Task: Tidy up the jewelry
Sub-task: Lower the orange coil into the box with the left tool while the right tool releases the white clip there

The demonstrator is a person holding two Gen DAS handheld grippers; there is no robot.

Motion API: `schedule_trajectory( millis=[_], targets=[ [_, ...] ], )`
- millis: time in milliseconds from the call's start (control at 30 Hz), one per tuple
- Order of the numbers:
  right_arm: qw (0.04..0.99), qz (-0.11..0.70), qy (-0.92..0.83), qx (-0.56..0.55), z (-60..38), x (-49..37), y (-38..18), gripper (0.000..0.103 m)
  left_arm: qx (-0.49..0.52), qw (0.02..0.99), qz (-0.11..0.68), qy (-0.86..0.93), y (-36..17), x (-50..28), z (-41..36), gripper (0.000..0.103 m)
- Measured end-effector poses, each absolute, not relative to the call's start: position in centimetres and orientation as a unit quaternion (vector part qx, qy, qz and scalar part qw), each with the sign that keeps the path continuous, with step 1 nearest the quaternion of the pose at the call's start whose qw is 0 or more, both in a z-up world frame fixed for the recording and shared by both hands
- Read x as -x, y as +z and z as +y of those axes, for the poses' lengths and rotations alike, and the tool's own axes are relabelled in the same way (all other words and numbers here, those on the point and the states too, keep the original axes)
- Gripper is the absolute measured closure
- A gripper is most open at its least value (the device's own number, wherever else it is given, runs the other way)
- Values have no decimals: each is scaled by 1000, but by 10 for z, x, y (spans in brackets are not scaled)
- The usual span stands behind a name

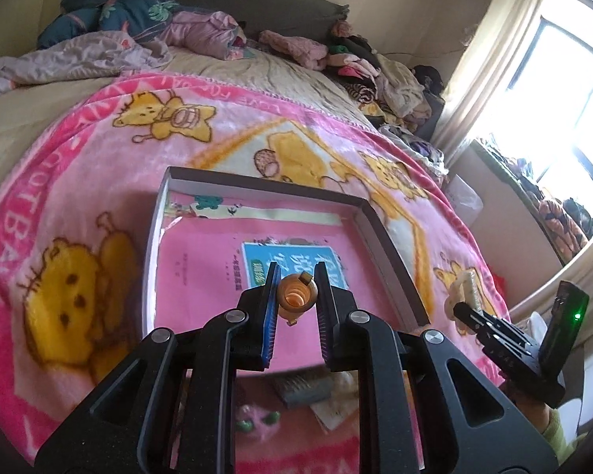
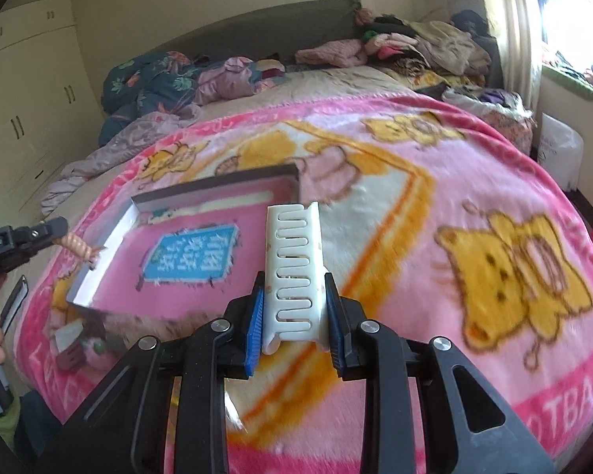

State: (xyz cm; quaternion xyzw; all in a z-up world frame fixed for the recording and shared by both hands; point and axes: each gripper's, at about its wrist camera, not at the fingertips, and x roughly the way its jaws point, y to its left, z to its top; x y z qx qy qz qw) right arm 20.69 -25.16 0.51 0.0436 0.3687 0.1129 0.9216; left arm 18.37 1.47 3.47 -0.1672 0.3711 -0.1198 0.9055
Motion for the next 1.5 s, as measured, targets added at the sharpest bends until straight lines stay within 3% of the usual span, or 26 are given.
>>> schedule_trajectory(
  millis=[600,1000,1100,1267,1500],
  targets=[
    [904,405,136,-2,-200,-292,-22,77,193,890,402,-95,-12,-223,55,92],
    [895,427,127,5,-194,-306,-45,77,198,881,419,-95,-32,-229,65,92],
    [894,429,126,9,-193,-305,-47,76,195,880,424,-88,-35,-228,68,78],
    [894,430,129,6,-194,-301,-47,74,189,882,423,-91,-34,-221,68,77],
    [897,424,124,2,-198,-286,-41,62,173,887,419,-89,-28,-208,64,65]
  ],
)
